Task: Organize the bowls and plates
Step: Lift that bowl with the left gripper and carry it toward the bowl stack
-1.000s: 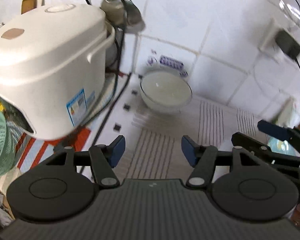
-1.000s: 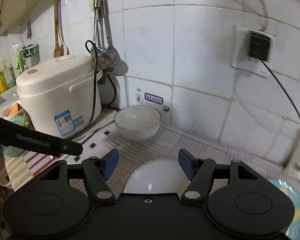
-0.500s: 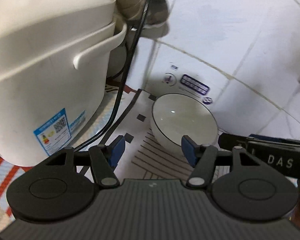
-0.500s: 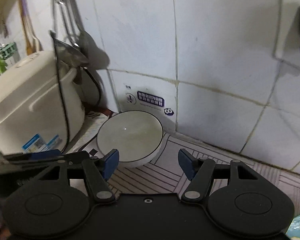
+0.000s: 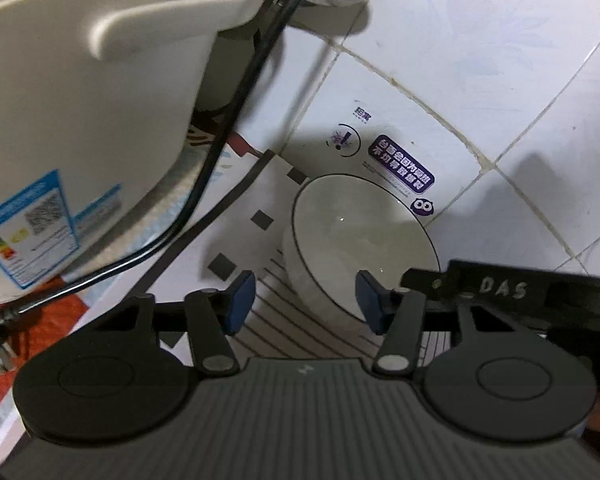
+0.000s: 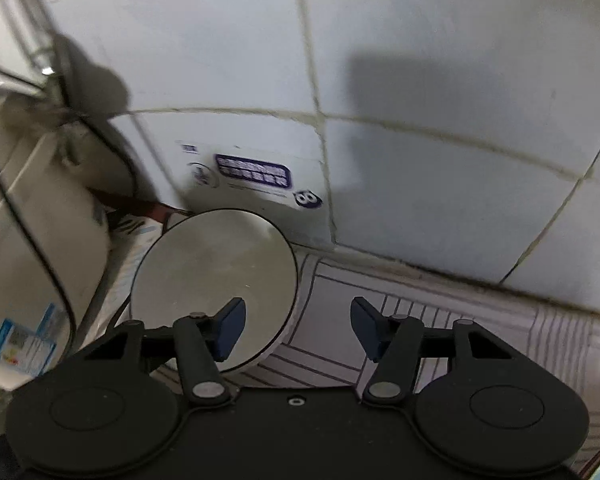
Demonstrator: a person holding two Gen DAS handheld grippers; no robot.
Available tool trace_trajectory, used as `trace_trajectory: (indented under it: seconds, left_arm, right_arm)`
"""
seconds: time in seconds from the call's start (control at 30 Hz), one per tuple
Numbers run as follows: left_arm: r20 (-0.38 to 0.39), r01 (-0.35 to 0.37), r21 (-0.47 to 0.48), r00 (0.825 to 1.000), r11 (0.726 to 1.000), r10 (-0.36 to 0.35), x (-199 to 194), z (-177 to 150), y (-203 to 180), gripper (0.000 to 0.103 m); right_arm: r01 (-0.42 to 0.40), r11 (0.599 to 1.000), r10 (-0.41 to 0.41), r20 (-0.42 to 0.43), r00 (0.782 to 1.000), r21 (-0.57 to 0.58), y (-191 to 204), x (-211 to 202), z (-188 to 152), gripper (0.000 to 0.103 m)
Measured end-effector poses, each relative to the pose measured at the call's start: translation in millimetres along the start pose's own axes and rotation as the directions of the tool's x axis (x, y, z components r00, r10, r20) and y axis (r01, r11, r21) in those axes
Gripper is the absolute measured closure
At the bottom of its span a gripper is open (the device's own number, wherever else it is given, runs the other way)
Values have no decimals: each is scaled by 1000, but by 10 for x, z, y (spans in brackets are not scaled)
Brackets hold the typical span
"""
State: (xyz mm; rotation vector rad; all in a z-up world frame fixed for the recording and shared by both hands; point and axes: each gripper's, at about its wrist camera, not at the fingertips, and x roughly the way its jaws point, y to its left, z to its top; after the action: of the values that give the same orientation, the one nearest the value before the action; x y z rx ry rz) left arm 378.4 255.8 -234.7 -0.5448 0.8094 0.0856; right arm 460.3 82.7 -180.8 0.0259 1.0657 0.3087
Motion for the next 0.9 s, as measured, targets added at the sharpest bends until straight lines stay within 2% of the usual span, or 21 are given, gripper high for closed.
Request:
trace_trajectory:
  seconds: [0.07, 0.13, 0.2, 0.3, 0.37, 0.43, 0.57, 0.77, 0.83, 0.9]
  left_arm:
    - [-8, 1, -13, 1000, 1000, -1, 61, 13, 1, 54]
    - [-14, -7, -4, 1000, 1000, 7, 104, 22, -9, 62]
    - [-42, 13, -9, 999, 1000, -13, 155, 33, -6, 73]
    - [-47, 17, -13, 999, 1000, -17, 164, 44, -3, 75]
    - [-46, 15, -20, 999, 1000, -16, 165, 38, 0, 77]
    - [-46, 4, -32, 999, 999, -6, 171, 34, 3, 78]
    - [-53, -17, -46, 998, 999, 15, 217, 43, -7, 78]
    - [-92, -38, -8, 995, 999, 37, 147, 4, -13, 82]
    - [-111, -50, 15, 992, 999, 51, 41, -36, -43, 82]
    - [-97, -67, 40, 993, 997, 70, -113, -79, -98, 82]
  right_arm:
    - [-2, 1000, 2, -21, 1000, -2, -30, 74, 14, 46]
    - [-33, 999, 34, -48, 998, 11, -80, 110, 13, 54]
    - [-85, 995, 89, -66, 994, 54, -148, 139, 18, 56]
    - [-102, 991, 109, -70, 992, 88, -216, 188, 28, 67]
    - [-139, 982, 150, -77, 986, 130, -273, 229, 35, 82]
    - [-171, 969, 189, -88, 978, 180, -311, 265, 35, 87]
    - [-154, 963, 174, -76, 982, 221, -251, 262, -12, 87]
    - [-103, 984, 111, -52, 992, 148, -92, 180, -62, 87]
    - [-94, 989, 99, -38, 994, 111, -46, 95, -104, 87]
    - [-102, 991, 104, -21, 994, 81, -15, -11, -161, 88]
